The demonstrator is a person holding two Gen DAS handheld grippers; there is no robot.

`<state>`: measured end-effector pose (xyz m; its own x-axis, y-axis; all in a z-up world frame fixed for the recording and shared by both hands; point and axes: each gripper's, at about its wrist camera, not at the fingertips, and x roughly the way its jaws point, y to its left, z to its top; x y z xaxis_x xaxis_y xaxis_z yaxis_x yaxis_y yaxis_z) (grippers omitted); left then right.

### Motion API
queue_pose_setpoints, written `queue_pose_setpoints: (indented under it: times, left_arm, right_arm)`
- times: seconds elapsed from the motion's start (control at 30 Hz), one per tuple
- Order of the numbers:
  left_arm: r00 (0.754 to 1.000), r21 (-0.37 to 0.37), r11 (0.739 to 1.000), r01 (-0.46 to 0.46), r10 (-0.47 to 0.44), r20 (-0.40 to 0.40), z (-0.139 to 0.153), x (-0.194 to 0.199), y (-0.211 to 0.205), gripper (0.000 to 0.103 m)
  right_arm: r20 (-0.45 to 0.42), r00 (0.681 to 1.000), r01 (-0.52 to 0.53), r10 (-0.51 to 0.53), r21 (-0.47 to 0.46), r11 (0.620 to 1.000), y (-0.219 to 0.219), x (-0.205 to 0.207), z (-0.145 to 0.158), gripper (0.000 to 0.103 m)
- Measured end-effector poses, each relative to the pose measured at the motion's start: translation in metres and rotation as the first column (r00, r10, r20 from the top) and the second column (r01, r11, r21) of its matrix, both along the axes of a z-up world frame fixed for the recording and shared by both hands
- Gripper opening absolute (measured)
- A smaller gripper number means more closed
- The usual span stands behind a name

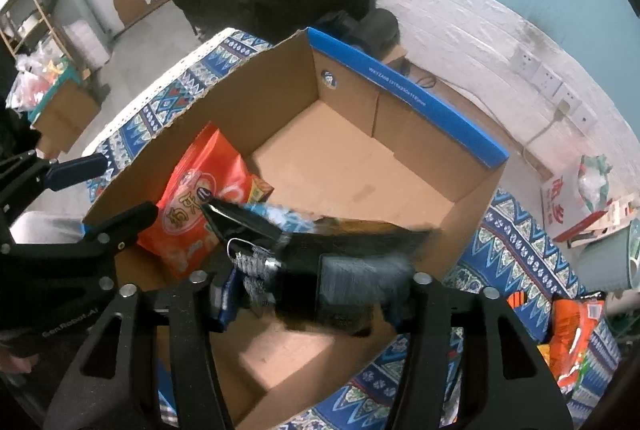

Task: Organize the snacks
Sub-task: 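Withdraw both open tools from the box back toward the snack pile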

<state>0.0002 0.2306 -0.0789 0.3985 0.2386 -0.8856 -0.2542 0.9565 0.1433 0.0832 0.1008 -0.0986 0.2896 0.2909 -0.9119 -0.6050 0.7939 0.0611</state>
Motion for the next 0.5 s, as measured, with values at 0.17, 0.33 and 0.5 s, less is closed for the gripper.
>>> queue_pose_setpoints:
  times: [0.17,0.33,0.5]
  left_arm:
    - [1.0,-0.005,1.0,0.019,-0.019,0.002,0.003,0.002,-0.009,0.064]
    - [0.999,-0.013,0.999,0.04,-0.039,0.009,0.009,0.004,-0.021,0.064]
    - [0.997,-0.025,0.997,0.069,-0.069,0.022,0.016,0.008,-0.038,0.066]
  right_arm:
    - [0.029,0.999,0.02,-0.021,0.027,0.999,-0.01,-0.001,0.015,0.074]
    - [0.06,0.997,0.036,-0.039,0.045,0.998,-0.023,-0.005,0.031,0.076]
    - [0.101,0.992,0.069,-0.072,0.04,0.997,-0.044,-0.01,0.047,0.078]
